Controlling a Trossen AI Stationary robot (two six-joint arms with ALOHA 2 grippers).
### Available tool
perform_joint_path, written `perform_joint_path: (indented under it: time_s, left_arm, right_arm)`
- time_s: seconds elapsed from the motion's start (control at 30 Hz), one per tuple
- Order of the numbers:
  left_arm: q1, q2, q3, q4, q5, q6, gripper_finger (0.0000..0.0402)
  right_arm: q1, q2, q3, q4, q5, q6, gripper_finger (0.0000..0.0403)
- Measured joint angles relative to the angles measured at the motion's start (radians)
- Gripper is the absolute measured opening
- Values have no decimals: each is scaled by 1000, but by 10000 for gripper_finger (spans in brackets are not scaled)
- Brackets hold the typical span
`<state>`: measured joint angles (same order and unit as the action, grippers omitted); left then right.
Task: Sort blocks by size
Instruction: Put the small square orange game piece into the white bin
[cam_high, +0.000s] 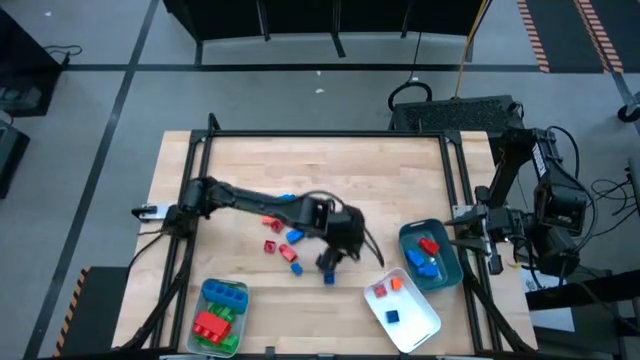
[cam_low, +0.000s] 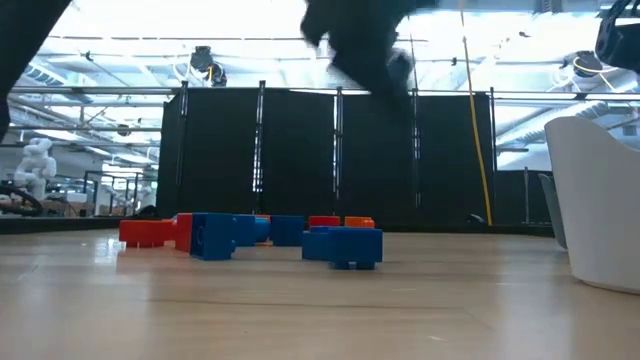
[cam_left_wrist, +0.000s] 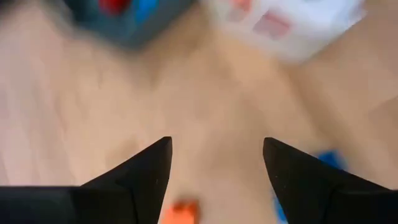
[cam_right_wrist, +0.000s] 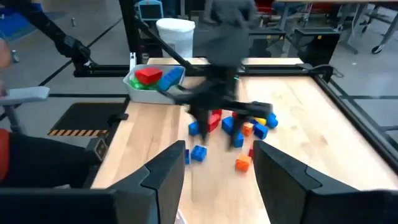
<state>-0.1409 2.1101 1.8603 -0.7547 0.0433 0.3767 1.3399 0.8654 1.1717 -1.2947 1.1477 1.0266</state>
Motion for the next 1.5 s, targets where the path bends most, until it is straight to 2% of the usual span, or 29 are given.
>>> perform_joint_path:
  time_s: [0.07, 0.17, 0.27, 0.33, 0.43, 0.53, 0.7, 0.83, 1.0, 1.17, 1.3, 1.5]
  left_arm:
    - [31, -16, -99, 34, -17, -53, 253]
    - [57, -13, -208, 137, -184, -149, 253]
    - [62, -16, -249, 210, -349, -237, 253]
    - [59, -9, -257, 227, -408, -286, 253]
    - [57, 0, -262, 217, -392, -308, 253]
    - [53, -4, -258, 236, -309, -310, 253]
    - [33, -3, -261, 185, -212, -143, 253]
    - [41, -11, -338, 238, -144, -65, 253]
    - [65, -15, -406, 311, -186, -21, 253]
    - [69, -16, -415, 367, -183, -2, 253]
    - [70, -53, -415, 302, -194, 22, 253]
    - [134, -114, -415, 199, -219, -223, 253]
  right_arm:
    - [0, 12, 0, 3, -3, 8, 171]
    - [0, 27, 0, 5, -3, 8, 171]
    - [0, 42, 0, 5, -3, 0, 171]
    - [0, 50, 0, 5, -3, -6, 171]
    - [0, 56, 0, 4, -3, -8, 171]
    - [0, 58, 0, 4, -3, -13, 171]
    - [0, 58, 0, 4, -3, -13, 171]
    - [0, 58, 0, 4, -4, -3, 171]
    - [0, 59, 0, 4, -28, 14, 171]
    - [0, 59, 0, 4, -29, 33, 171]
    - [0, 59, 0, 1, -28, 29, 171]
    - [0, 59, 0, -3, -28, 25, 171]
